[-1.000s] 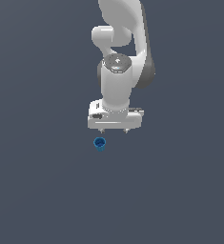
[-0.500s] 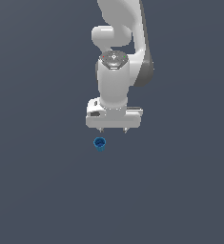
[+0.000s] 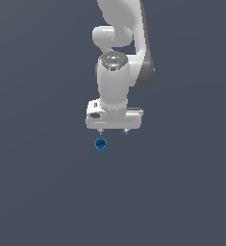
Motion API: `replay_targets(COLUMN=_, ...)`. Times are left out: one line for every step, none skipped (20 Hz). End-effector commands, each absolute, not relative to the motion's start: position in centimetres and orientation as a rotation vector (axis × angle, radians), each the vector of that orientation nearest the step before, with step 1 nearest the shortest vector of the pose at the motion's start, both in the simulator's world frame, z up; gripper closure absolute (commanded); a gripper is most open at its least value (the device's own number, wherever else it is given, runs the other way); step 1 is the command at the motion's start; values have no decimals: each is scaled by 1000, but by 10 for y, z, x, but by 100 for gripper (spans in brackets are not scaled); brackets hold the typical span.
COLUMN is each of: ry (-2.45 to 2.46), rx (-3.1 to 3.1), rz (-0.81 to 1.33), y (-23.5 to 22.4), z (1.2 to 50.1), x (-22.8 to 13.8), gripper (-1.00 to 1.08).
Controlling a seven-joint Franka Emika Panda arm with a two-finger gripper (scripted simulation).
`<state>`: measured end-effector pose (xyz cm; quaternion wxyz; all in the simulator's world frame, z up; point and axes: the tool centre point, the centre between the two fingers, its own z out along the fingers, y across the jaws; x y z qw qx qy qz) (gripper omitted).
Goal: Pick up the object and move it to a goal position.
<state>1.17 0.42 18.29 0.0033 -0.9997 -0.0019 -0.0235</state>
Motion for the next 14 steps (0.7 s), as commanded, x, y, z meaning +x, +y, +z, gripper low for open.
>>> replay_targets(ry=-38, rx=-3135, rz=-71, y=2, z=180, x=12, gripper=-92)
replay_targets(ry=-55, rx=-3136, rz=-70, y=1, z=179, x=11, gripper=-92)
replay_targets(ry=-75, rx=-3136, rz=-69, y=0, z=177, x=11, gripper=-92)
replay_targets(ry=-96, rx=-3137, rz=-67, y=-2, z=175, x=11, gripper=-92)
replay_targets(ry=-119, rx=-3137, rz=-65, y=-3, z=173, x=11, gripper=-92)
replay_targets(ry=-144, rx=-3137, rz=-64, y=-5, z=171, x=11, gripper=-92)
replay_targets(ry=-171, rx=-3136, rz=-62, y=-6, z=169, x=11, gripper=-92)
replay_targets(ry=-199, rx=-3136, rz=-60, y=-8, z=166, x=11, gripper=-92)
replay_targets(ry=-230, rx=-3134, rz=-57, y=-10, z=164, x=11, gripper=-92)
replay_targets(ry=-263, rx=-3133, rz=-55, y=-12, z=161, x=10, gripper=-92)
replay_targets(ry=-297, rx=-3131, rz=-53, y=-14, z=158, x=10, gripper=-92)
replay_targets(ry=-334, rx=-3128, rz=-50, y=-16, z=155, x=10, gripper=-92)
replay_targets(ry=-372, rx=-3124, rz=-47, y=-18, z=152, x=9, gripper=-92)
replay_targets(ry=-410, rx=-3120, rz=-44, y=-20, z=148, x=9, gripper=-92)
